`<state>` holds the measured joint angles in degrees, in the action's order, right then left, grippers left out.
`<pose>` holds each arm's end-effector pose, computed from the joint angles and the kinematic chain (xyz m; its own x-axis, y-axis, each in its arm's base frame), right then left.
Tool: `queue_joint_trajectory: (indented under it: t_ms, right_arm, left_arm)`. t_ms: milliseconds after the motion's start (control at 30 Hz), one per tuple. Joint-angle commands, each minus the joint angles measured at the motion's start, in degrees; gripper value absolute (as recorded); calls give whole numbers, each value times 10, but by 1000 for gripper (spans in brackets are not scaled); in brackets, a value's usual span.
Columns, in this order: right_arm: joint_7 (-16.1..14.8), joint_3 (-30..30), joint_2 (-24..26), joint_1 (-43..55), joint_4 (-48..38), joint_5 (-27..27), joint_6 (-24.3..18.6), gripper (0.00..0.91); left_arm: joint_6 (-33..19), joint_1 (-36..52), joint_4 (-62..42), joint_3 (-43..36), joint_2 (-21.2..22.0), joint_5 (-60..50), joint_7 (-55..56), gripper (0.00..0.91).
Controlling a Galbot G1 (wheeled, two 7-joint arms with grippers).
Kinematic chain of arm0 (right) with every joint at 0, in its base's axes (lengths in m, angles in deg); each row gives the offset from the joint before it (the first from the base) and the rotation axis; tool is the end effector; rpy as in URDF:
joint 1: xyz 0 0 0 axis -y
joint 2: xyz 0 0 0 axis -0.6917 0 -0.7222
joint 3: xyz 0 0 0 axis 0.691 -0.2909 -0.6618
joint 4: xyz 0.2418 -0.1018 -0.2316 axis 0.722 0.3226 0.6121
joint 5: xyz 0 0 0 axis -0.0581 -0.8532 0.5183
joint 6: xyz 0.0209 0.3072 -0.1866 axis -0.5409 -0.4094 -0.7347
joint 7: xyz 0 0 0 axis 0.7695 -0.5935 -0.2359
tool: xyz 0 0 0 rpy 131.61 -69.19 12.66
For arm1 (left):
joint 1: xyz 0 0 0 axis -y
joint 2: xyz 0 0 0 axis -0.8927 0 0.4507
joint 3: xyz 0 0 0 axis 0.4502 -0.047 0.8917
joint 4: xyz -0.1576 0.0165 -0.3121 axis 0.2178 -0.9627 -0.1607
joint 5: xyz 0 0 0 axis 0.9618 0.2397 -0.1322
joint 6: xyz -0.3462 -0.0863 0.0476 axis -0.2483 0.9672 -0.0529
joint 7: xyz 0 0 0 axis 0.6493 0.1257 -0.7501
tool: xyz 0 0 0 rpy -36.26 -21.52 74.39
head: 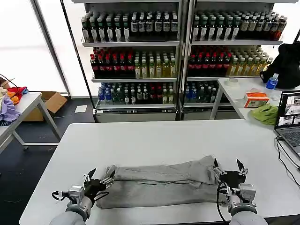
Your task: Fold and organize the clothes.
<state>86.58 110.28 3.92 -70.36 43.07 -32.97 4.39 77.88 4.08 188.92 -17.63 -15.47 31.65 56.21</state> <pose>0.2144 -0.0532 -0.2401 -0.9541 0.1804 0.2390 0.1621 0.9822 -0.0946 0.2260 0.0474 -0.2931 -0.8854 0.1043 0.4530 0.1047 0.9942 -0.0243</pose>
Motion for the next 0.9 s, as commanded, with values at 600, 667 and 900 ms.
queue_joint_trajectory:
  t_ms: [600, 667, 900]
  right_arm:
    - [6, 20, 2, 15, 33, -21, -1, 907]
    - [7, 22, 3, 19, 34, -25, 0, 907]
    - [9, 24, 4, 24, 31, -28, 2, 907]
  left_arm:
    - [-7, -27, -38, 2, 62, 8, -14, 0]
    - [-12, -27, -39, 2, 66, 8, -19, 0]
    - [-31, -29, -39, 5, 67, 4, -29, 0]
